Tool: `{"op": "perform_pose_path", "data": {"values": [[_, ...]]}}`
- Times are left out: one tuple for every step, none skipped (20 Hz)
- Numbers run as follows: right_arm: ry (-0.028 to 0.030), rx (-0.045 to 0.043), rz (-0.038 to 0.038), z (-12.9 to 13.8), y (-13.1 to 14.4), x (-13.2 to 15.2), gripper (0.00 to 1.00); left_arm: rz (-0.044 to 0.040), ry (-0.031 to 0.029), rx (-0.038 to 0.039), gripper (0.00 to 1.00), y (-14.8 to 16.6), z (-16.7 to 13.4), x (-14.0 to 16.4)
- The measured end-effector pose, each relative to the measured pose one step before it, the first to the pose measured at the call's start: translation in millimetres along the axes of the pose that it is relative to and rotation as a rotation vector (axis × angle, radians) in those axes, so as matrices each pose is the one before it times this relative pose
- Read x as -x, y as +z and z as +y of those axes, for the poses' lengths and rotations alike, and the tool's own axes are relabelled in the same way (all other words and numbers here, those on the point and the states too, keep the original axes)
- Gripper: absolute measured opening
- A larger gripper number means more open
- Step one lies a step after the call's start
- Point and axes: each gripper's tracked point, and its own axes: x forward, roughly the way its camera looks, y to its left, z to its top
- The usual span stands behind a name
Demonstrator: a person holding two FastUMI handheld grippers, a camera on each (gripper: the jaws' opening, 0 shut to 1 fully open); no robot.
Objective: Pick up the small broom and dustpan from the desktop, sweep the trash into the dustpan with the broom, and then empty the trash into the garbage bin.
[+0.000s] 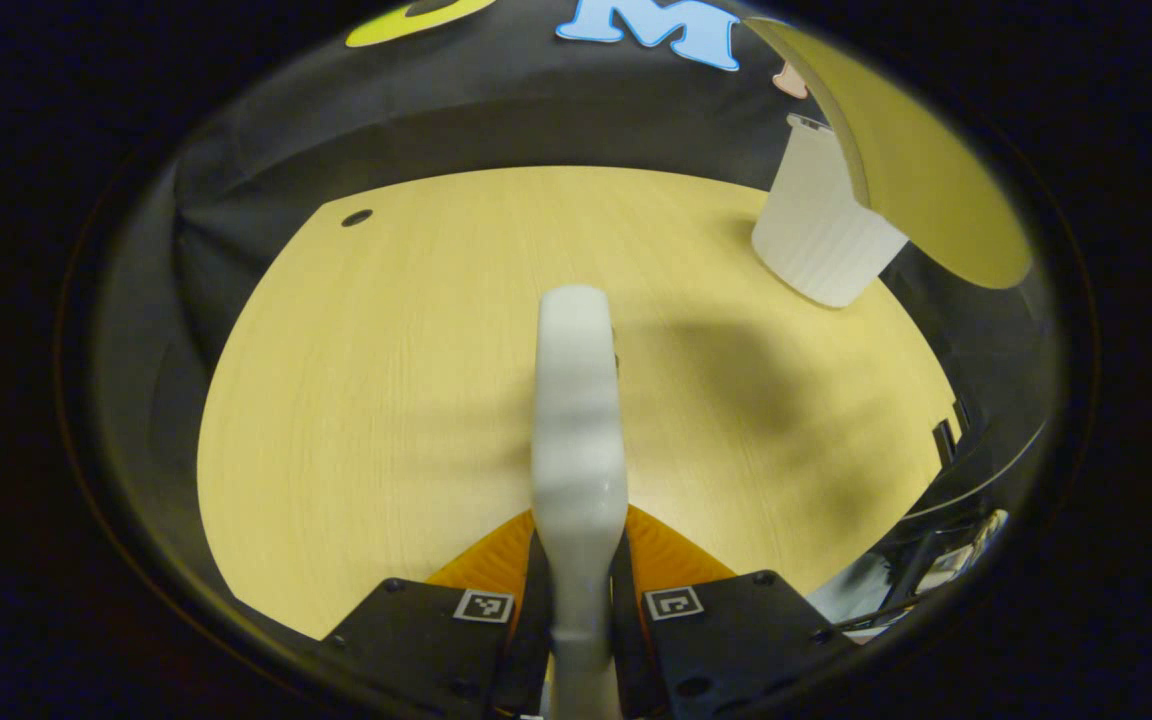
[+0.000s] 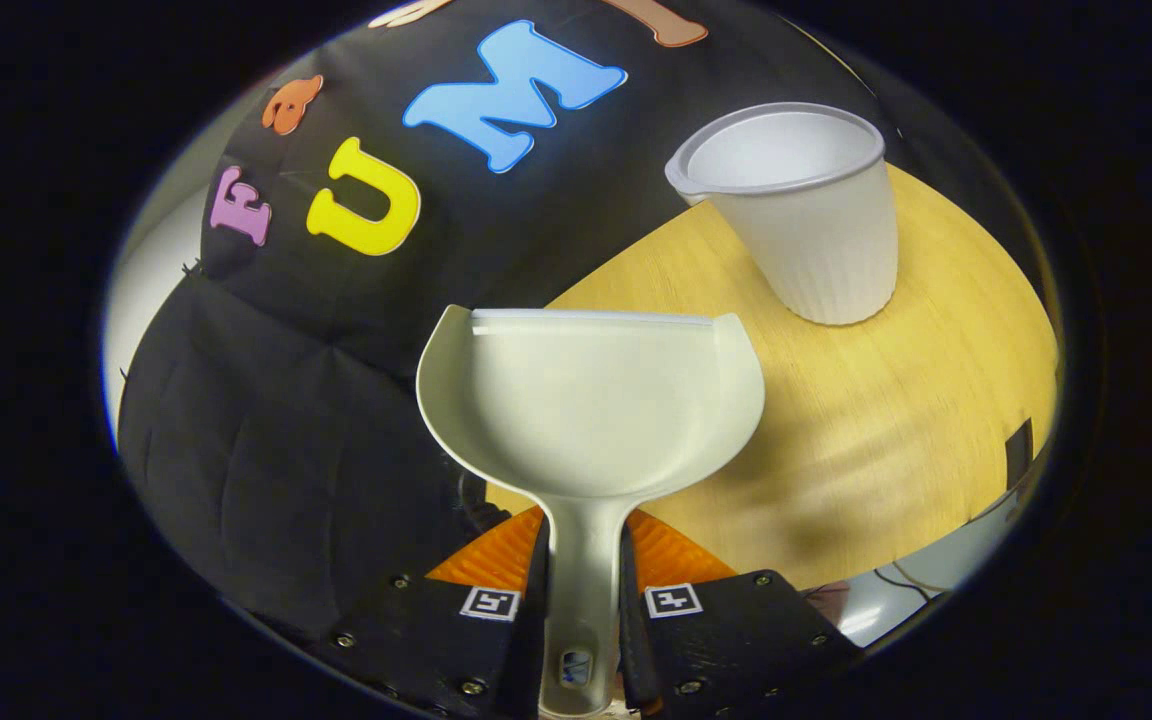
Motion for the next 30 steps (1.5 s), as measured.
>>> {"op": "perform_pose_path", "data": {"values": [[-0.03618, 0.03311, -0.00183, -9.67, -3.25, -11.27, 0.31, 0.00468, 0.008, -0.00131, 0.34, 1.07, 2.95, -0.9], [-0.03622, 0.0421, -0.00003, -10.85, -6.44, -11.85, 0.31, 0.00357, 0.00618, 0.0036, 0.36, 2.51, 2.83, -1.29], [-0.03901, 0.03639, 0.00009, -10.87, -7.46, -9.1, 0.31, 0.00211, 0.00673, 0.00712, 0.36, 1.96, 1.1, -1.78], [-0.03583, 0.04222, 0.0043, -11.32, -7.63, -11.7, 0.31, 0.00206, 0.00328, 0.00629, 0.36, 1.43, -0.61, -4.57], [-0.03187, 0.0335, 0.00635, -9.39, -7.47, -10.94, 0.31, 0.00184, 0.0032, 0.00374, 0.36, 1.3, -0.27, -3.35], [-0.03074, 0.03858, 0.00568, -9.23, -9.44, -8.61, 0.31, 0.00294, 0.00565, -0.0015, 0.36, -0.96, 0.86, -3.4], [-0.03157, 0.03897, 0.00263, -10.52, -7.37, -8.19, 0.31, 0.00513, 0.00972, -0.00187, 0.36, 0.53, 0.9, -0.94], [-0.03359, 0.03759, -0.00177, -9.97, -3.42, -8.63, 0.31, 0.00517, 0.01138, 0.00077, 0.37, 0.11, 1.84, -2.16], [-0.03397, 0.03212, -0.00366, -8.59, -3.06, -8.71, 0.31, 0.00213, 0.00575, -0.00001, 0.37, 2.72, 0.74, -0.79], [-0.0315, 0.02919, -0.00193, -7.3, -5.67, -7.53, 0.31, 0.00764, 0.00262, -0.00203, 0.34, 1.86, -0.04, -2.01], [-0.0261, 0.01928, -0.00301, -5.71, -3.75, -8.94, 0.31, 0.00512, 0.00384, -0.00335, 0.36, 2.36, 0.41, -1.84], [-0.01863, 0.01172, 0.00121, -5.05, -5.39, -8.46, 0.31, 0.00472, 0.00147, -0.00688, 0.36, 2.51, 0.21, -1.81], [-0.01278, -0.00104, -0.00227, -1.66, -4.39, -7.47, 0.31, 0.00798, 0.00214, -0.00773, 0.36, 0.61, 0.01, 4.87], [-0.00955, -0.00327, 0.00078, -1.86, -3.7, -5.72, 0.31, 0.00662, 0.0002, -0.00659, 0.36, 0.47, 1.08, 1.79], [-0.00946, -0.00401, -0.00271, -2.75, -1.96, -4.19, 0.31, 0.00686, -0.00009, -0.0028, 0.36, 2.25, -1.58, -0.06], [-0.01106, 0.00205, 0.00558, -1.55, -1.96, -5.3, 0.31, 0.00423, -0.00138, 0.00236, 0.36, 0.28, 0.36, 1.74], [-0.01089, -0.00117, 0.00175, -0.47, -2.56, -1.14, 0.31, 0.00699, 0.0002, 0.0068, 0.36, 0.2, -0.49, 1.33], [-0.00915, -0.00536, 0.00099, -0.26, -1.42, -0.7, 0.31, 0.00179, 0.00025, 0.00671, 0.36, 0.28, 0.2, 0.45], [-0.00422, -0.00785, 0.003, 0.03, -0.75, -1.16, 0.31, 0.00024, 0.00231, 0.00383, 0.36, 0.74, -0.42, 0.46], [-0.00412, -0.00889, 0.00865, -0.76, -3.16, -2.95, 0.31, 0.00031, 0.00377, 0.00127, 0.36, 0.66, -0.29, 0.49], [-0.00567, -0.00488, 0.01273, -0.89, -3.82, -2.88, 0.31, 0.00236, 0.00497, 0.00174, 0.37, 2.01, 0.18, 1.67], [-0.00782, -0.00063, 0.00808, -1.84, -2.84, -2.24, 0.31, 0.00169, 0.00108, 0.00174, 0.37, 1.85, -0.49, 2.14], [-0.00702, 0.00214, 0.00819, -0.22, -2.77, -2.32, 0.31, 0.00041, -0.00185, 0.00507, 0.41, 2.19, -1.06, 2.45], [-0.00629, 0.0018, 0.00385, 0.35, -0.99, -0.46, 0.31, -0.003, 0.00214, 0.00499, 0.41, 3.02, -0.47, 3.82], [-0.00663, 0.01086, -0.00105, 0.11, -0.61, -1.91, 0.32, -0.00587, 0.00348, -0.00124, 0.41, 4.53, -0.01, 3.81], [-0.00428, 0.01232, 0.00263, -0.17, -1.51, 0.19, 0.32, -0.00624, 0.00549, -0.00314, 0.45, 5.14, 0.68, 4.07], [-0.00147, 0.0049, 0.00169, -0.02, 0.54, -0.16, 0.32, -0.00363, 0.00402, -0.0025, 0.45, 4.8, 0.69, 4.1], [-0.00044, -0.00035, -0.00126, -0.59, 1.29, -0.41, 0.33, -0.00418, 0.00311, 0.00221, 0.45, 4.76, 0.7, 4.89], [0.00057, -0.00272, 0.00417, 0.08, -0.28, -0.52, 0.33, -0.00248, -0.00122, 0.00544, 0.46, 4.24, -0.06, 5.24], [0.00117, 0.00006, 0.00871, 0.3, -0.32, -0.13, 0.34, -0.00196, -0.00208, 0.00743, 0.49, 4.33, -0.26, 5.67]]}}
